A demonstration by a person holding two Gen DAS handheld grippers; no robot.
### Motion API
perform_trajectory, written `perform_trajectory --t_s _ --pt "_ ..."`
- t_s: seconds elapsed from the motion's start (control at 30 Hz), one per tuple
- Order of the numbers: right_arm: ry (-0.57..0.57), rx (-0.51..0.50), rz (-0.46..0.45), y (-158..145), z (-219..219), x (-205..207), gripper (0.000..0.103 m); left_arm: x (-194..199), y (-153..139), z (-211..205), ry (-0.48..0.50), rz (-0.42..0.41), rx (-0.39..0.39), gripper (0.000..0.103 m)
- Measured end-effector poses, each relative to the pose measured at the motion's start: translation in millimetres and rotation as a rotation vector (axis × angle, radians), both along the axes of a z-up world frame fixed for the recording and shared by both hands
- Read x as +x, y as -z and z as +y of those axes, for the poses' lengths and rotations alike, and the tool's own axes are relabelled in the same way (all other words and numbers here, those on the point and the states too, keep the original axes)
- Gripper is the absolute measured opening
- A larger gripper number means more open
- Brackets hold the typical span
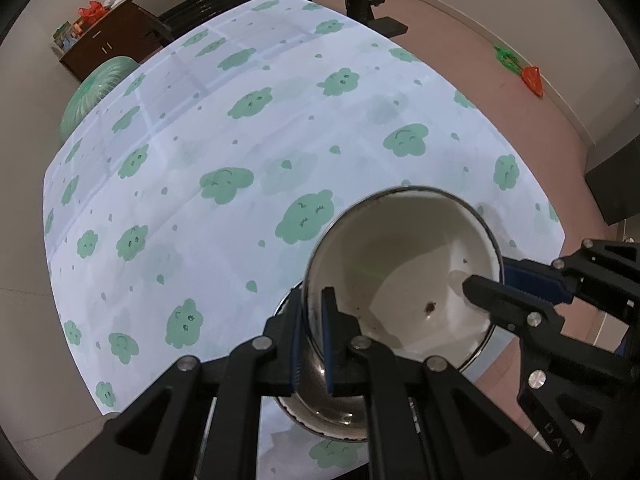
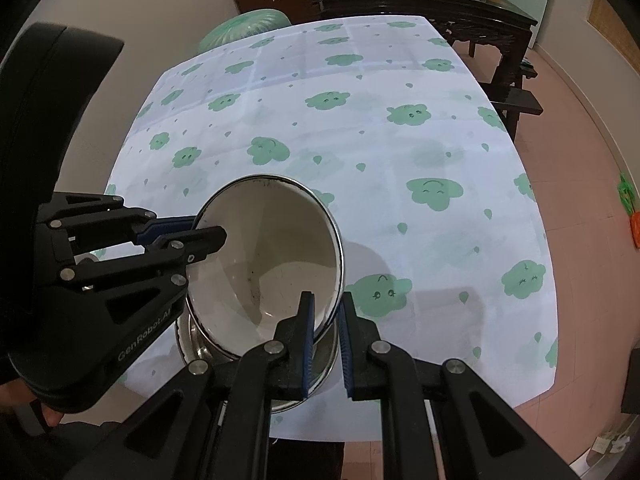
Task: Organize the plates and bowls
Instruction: 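Lift the white enamel bowl and carry it over the stacked steel bowl, then lower the white enamel bowl into the steel bowl and open both grippers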
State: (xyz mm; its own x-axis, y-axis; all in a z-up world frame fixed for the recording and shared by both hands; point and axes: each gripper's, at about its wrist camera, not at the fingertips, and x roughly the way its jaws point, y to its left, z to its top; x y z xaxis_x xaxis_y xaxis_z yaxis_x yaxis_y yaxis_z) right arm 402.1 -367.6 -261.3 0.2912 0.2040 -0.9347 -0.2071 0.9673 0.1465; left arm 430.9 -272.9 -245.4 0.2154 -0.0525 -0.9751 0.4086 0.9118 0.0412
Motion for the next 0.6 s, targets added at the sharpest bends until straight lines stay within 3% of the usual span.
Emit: perform_trajectory --t_s 0.6 --pt "-0.031 -0.01 0.035 10.3 19.4 -21.6 0.013 -24.1 12.3 16.2 -0.006 0.029 0.009 0.005"
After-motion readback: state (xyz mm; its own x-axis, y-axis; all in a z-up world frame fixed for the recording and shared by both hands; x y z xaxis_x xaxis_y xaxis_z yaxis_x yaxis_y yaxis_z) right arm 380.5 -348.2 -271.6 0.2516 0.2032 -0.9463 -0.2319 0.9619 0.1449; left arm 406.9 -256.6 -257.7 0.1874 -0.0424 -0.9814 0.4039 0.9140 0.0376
